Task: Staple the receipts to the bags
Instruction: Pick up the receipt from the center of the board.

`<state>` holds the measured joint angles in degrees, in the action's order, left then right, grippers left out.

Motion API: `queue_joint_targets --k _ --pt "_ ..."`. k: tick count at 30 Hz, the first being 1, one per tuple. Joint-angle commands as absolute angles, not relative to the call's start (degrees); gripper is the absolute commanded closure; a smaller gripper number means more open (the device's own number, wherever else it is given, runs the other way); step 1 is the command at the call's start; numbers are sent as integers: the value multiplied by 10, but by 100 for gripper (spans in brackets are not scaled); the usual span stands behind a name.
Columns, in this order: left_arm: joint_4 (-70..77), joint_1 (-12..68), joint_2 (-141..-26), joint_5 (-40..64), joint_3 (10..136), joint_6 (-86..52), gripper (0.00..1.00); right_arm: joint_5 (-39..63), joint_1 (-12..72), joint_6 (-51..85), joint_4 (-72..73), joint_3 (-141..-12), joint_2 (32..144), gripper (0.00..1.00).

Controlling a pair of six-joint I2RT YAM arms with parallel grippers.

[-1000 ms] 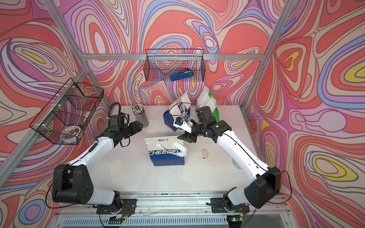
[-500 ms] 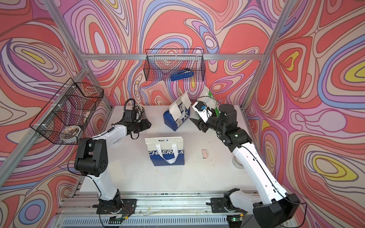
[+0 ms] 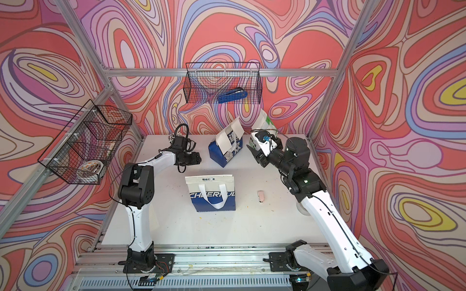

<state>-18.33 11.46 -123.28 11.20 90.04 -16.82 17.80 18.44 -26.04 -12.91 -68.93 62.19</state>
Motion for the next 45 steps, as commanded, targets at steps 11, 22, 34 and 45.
queue_joint_targets --k 11,22,34,45 --pt "-300 126 -1228 59 843 -269 32 180 185 -281 -145 -692 603 39" --pt "-274 127 -1006 25 567 -342 35 209 185 -289 -150 -691 606 39" --pt "-447 116 -912 19 570 -434 27 229 184 -288 -157 -702 616 39" --pt "-559 78 -902 -45 713 -461 18 230 185 -295 -157 -690 605 39"
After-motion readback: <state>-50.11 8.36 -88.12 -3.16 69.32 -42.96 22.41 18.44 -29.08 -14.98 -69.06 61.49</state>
